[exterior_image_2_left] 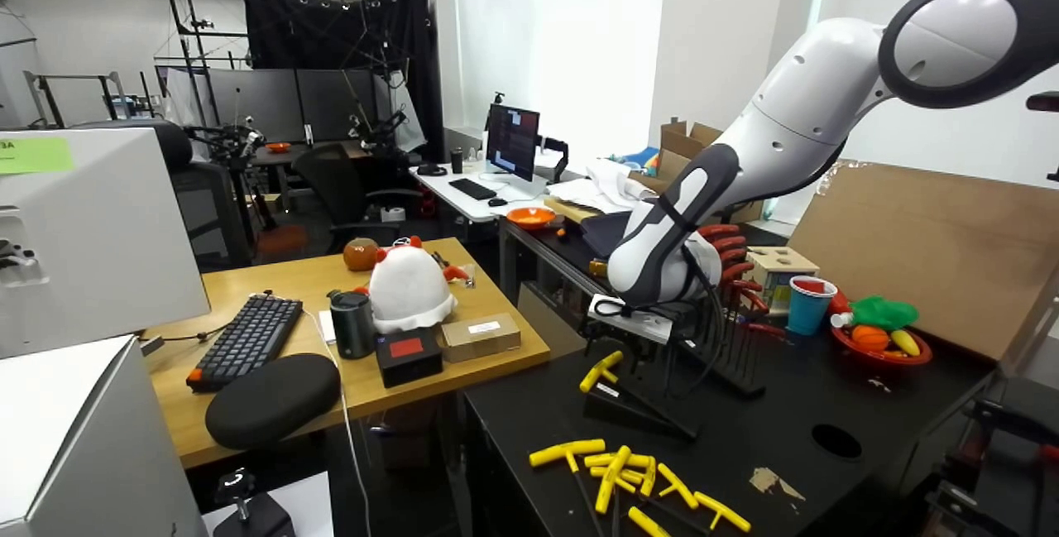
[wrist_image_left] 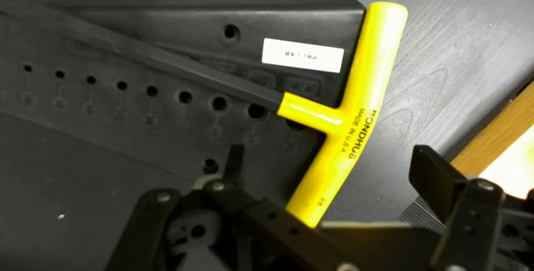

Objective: Put one of the yellow screwdrivers in the black panel

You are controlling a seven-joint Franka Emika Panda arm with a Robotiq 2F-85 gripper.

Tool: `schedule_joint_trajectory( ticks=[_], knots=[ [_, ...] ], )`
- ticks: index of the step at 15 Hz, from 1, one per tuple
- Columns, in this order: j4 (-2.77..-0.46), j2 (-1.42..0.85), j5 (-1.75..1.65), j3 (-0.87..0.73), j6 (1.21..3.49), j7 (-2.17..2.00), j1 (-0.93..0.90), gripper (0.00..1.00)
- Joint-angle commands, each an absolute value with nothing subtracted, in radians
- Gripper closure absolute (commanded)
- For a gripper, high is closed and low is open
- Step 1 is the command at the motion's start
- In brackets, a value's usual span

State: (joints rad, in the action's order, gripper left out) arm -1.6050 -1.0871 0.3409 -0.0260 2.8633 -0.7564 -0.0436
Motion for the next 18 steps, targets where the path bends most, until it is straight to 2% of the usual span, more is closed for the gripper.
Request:
schedule_joint_trajectory(
  ticks=[1,18],
  knots=[
    [-1.586,-1.101,0.367,-0.04,2.884,-0.777,-0.061,0.0],
    [-1.546,-1.137,0.371,-0.05,2.906,-0.84,-0.066,0.0]
  ],
)
